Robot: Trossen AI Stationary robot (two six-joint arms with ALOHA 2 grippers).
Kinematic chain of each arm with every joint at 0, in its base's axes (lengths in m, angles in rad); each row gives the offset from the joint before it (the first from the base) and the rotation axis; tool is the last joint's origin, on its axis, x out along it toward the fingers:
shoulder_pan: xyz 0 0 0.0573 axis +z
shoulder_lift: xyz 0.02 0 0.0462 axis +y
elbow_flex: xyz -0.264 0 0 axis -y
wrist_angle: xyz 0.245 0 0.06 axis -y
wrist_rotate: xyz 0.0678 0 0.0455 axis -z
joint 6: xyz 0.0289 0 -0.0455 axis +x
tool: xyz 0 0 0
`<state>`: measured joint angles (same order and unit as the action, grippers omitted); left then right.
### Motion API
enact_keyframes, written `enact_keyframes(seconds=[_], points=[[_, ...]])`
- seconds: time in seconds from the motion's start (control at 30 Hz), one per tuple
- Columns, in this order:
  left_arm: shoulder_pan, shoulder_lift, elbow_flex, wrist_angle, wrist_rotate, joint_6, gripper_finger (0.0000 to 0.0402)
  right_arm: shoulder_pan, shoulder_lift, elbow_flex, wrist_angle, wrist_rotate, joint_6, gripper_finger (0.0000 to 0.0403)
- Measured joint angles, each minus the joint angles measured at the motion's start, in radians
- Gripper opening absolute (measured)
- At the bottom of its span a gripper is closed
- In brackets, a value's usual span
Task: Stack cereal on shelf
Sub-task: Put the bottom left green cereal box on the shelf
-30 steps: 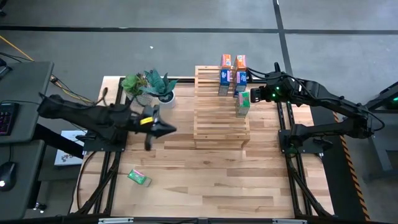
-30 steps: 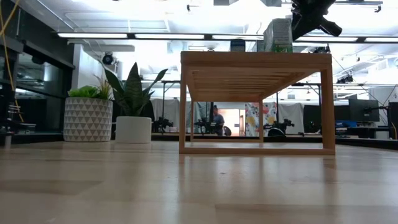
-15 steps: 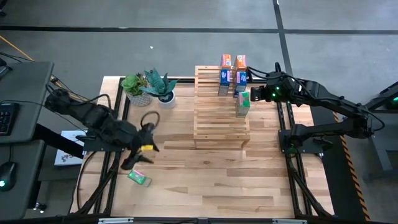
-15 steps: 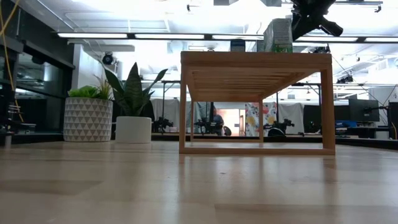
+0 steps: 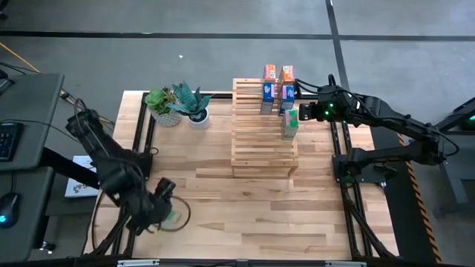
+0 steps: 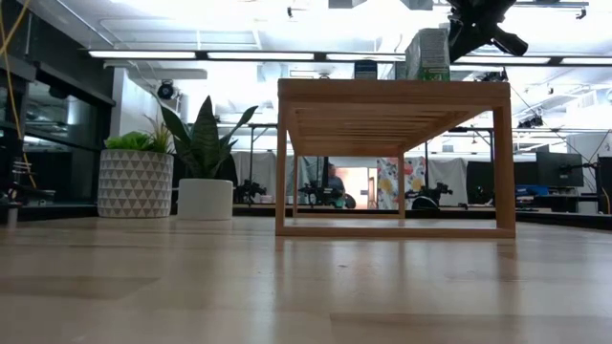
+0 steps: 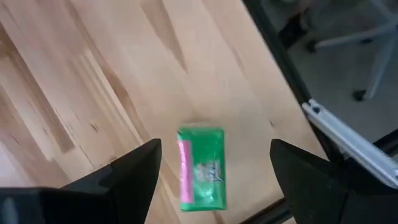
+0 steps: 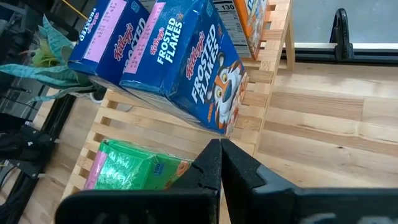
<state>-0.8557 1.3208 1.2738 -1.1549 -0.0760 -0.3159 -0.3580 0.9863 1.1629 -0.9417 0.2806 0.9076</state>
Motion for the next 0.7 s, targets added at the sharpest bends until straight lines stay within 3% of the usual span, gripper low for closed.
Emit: enact_keyframes(seconds=[0.33, 0.7], points=[[-0.075, 0.010, -0.169, 0.050, -0.100, -0.163, 0.0289, 0.000, 0.000, 0.000, 0.000, 0.000, -0.018, 0.0000], [-0.075, 0.010, -0.305, 0.163, -0.051, -0.128, 0.0289, 0.000, 0.000, 0.000, 0.000, 0.001, -0.016, 0.0000]])
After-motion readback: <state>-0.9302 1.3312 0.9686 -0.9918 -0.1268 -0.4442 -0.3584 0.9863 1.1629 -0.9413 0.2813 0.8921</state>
